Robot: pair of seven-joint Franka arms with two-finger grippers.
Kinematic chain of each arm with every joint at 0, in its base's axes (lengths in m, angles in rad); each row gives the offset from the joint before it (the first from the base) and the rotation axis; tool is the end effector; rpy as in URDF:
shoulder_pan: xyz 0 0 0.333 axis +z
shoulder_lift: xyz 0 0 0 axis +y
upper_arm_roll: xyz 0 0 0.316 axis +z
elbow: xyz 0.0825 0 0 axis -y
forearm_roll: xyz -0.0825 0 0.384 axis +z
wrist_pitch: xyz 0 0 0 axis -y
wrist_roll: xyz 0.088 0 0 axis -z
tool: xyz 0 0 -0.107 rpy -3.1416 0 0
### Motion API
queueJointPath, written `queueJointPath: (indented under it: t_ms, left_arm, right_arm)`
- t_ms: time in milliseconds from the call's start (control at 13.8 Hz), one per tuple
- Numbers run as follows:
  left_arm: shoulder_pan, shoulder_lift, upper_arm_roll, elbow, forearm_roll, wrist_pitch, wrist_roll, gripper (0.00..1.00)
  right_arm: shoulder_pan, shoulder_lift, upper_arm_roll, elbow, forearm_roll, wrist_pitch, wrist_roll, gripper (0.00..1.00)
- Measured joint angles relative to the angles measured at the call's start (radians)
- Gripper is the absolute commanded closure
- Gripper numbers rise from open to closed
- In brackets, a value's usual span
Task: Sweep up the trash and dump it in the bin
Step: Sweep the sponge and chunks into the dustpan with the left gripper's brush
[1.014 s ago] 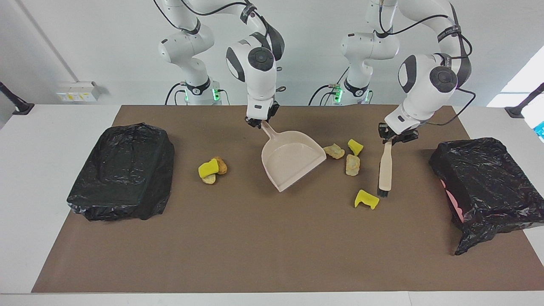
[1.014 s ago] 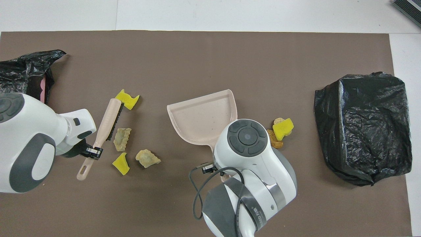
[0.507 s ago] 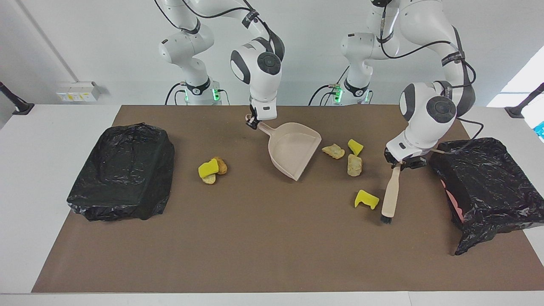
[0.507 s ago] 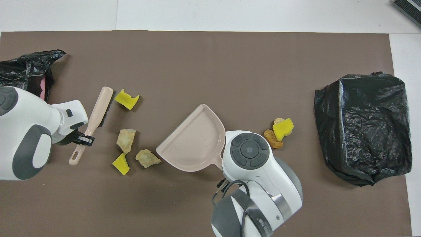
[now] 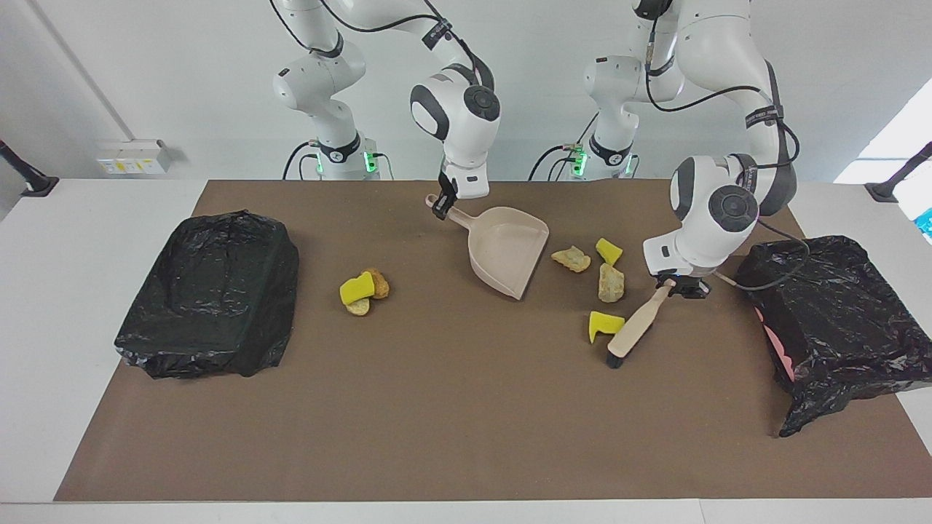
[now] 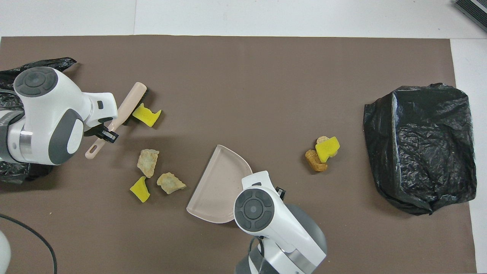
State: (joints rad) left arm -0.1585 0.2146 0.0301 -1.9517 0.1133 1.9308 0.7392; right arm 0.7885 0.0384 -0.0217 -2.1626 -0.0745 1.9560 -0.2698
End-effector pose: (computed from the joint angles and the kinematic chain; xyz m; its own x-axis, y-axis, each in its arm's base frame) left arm 0.5692 -0.0661 0.3530 0.5796 -0.7784 -0.2413 -0.7864 -0.6118 0.0847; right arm 0.3728 0.3524 0.3610 0.4615 0.8509 -0.2509 0.8783 -0.4781 -0.0061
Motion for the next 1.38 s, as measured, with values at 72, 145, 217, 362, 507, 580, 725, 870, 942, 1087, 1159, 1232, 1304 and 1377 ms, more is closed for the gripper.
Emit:
queueJointPath:
  t_ms: [72,145,217,362,507,580,725,870,942,1087,1159,1232,1304,1377]
  left_arm:
    - [0.001,-0.013,0.003,-0.013,0.000,-0.031,0.069,1.00]
    - [0.003,-0.029,0.005,-0.032,0.000,-0.052,0.129,1.00]
    - [0.004,-0.044,0.005,-0.055,0.000,-0.064,0.179,1.00]
    - [0.004,-0.063,0.003,-0.081,0.000,-0.090,0.225,1.00]
    - [0.007,-0.071,0.005,-0.081,0.000,-0.111,0.214,1.00]
    - [0.011,-0.075,0.010,-0.078,0.000,-0.114,0.164,1.00]
    - [0.021,-0.084,0.015,-0.066,0.000,-0.128,0.023,1.00]
    - [0.028,-0.105,0.020,-0.062,0.000,-0.183,-0.114,1.00]
    - [0.038,-0.118,0.020,-0.069,0.000,-0.207,-0.179,1.00]
    - [0.058,-0.157,0.021,-0.132,0.000,-0.203,-0.275,1.00]
    - [0.062,-0.185,0.021,-0.188,0.000,-0.169,-0.318,1.00]
    - [0.061,-0.220,0.018,-0.260,-0.001,-0.116,-0.375,1.00]
    - [0.057,-0.252,0.011,-0.322,-0.002,-0.073,-0.436,1.00]
    - [0.037,-0.279,0.004,-0.368,-0.004,-0.048,-0.501,1.00]
  right_arm:
    - [0.007,0.000,0.000,-0.001,0.000,0.005,0.007,1.00]
    - [0.014,0.000,0.000,-0.004,0.000,0.015,0.010,1.00]
    - [0.018,0.000,0.000,-0.006,0.000,0.019,0.011,1.00]
    - [0.018,0.001,0.000,-0.008,-0.001,0.022,0.011,1.00]
    - [0.018,0.001,0.000,-0.009,-0.001,0.025,0.011,1.00]
    - [0.017,0.001,-0.001,-0.009,-0.002,0.028,0.011,1.00]
    - [0.015,0.004,-0.003,-0.010,-0.005,0.031,-0.019,1.00]
    - [0.003,0.010,-0.004,-0.010,-0.007,0.032,-0.050,1.00]
    - [-0.001,0.011,-0.005,-0.010,-0.007,0.033,-0.056,1.00]
    - [-0.003,0.012,-0.005,-0.010,-0.008,0.033,-0.058,1.00]
    - [-0.003,0.012,-0.005,-0.010,-0.008,0.033,-0.058,1.00]
    - [-0.003,0.012,-0.005,-0.010,-0.008,0.034,-0.058,1.00]
    - [-0.003,0.012,-0.005,-0.010,-0.008,0.034,-0.058,1.00]
    - [-0.003,0.012,-0.005,-0.010,-0.008,0.034,-0.058,1.00]
